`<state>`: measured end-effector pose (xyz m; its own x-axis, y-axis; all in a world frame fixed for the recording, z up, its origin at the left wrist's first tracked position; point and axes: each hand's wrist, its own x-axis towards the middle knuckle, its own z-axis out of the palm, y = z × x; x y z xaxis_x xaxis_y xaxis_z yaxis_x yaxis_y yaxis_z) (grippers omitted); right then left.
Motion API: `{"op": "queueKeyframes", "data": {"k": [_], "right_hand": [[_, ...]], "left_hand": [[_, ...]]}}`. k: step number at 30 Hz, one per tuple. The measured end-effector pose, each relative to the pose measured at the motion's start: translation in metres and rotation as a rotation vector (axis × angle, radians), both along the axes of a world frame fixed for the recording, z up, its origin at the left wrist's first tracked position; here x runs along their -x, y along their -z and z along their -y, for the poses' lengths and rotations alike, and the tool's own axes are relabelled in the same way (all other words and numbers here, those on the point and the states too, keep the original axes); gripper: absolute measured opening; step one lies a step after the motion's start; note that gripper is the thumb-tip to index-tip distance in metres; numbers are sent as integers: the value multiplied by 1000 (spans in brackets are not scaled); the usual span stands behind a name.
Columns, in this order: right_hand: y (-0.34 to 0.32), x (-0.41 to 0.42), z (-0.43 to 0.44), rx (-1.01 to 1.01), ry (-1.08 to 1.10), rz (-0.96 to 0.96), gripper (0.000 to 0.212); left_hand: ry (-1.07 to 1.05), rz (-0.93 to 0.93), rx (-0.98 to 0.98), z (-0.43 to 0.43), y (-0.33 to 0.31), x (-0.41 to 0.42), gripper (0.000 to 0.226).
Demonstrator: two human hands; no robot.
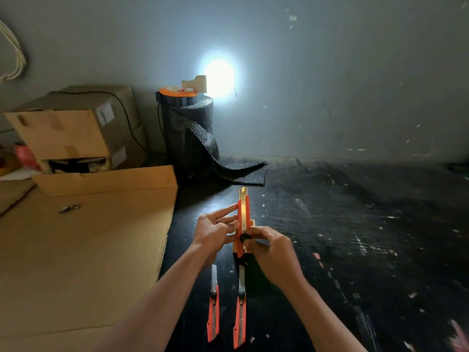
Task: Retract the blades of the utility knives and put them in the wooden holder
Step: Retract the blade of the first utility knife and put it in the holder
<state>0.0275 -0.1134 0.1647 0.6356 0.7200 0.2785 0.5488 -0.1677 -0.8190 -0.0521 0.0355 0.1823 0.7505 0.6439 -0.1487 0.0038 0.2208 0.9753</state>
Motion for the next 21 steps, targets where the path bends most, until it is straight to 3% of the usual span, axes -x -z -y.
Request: {"op": "queueKeyframes", "data": {"k": [13, 17, 21], "right_hand": [[-15, -1, -3, -27, 7, -27, 31], [-20, 0, 1, -33, -50, -8, 43], [-20, -3, 0, -20, -21, -8, 29]], "left_hand": [[43, 52, -39, -1, -13, -7, 47], [46, 54, -49, -3, -15, -8, 45], [41, 53, -58, -4, -16, -8, 46]]}}
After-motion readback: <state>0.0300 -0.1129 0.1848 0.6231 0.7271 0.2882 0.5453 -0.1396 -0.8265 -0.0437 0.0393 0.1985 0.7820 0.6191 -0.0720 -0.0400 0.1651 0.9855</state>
